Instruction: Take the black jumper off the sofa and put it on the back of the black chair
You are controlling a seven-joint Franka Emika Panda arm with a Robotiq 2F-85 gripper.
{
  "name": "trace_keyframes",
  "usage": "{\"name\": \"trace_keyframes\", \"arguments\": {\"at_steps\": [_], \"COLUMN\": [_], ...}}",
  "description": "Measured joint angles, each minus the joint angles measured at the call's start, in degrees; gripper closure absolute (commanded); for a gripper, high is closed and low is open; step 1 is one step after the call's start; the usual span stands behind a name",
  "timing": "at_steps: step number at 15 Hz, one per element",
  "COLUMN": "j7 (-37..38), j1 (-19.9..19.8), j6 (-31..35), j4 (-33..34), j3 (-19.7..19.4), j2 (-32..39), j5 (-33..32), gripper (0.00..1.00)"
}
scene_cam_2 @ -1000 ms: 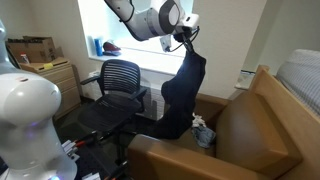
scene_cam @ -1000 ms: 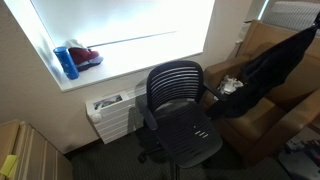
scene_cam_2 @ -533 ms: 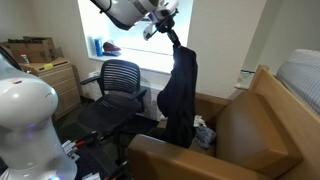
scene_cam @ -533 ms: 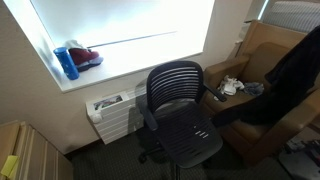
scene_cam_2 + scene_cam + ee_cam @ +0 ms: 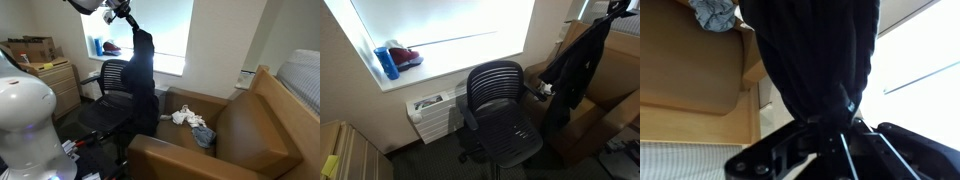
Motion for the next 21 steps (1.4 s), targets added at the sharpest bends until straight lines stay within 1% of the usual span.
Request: {"name": "trace_keyframes", "arguments": {"at_steps": [1,3,8,9,11,12,14,18,21], "j7": [0.0,-1.0,-1.1,-1.1,-0.9,0.2,5.6,15.1,22.1], "j1": [0.0,0.3,0.3,0.3,0.1,-0.4,-1.5,-1.5,-1.1], "j6": [-0.2,-0.2,-0.2,-0.2,-0.2,0.2,2.3,1.0,-1.3], "j4": [1.3,3.1,3.8,3.8,3.7,3.6,4.9,16.4,26.3], "j3": [1.8,3.6,3.6,3.6,3.7,4.0,5.2,8.9,11.6], "j2": [0.9,2.3,3.1,3.1,3.2,3.2,3.5,5.5,7.8], "j5": [1.1,4.4,4.8,4.8,4.6,3.2,-2.7,-10.3,-17.9], "gripper": [0.91,0.91,0.91,0.98,0.98,0.98,0.98,0.98,0.98]}}
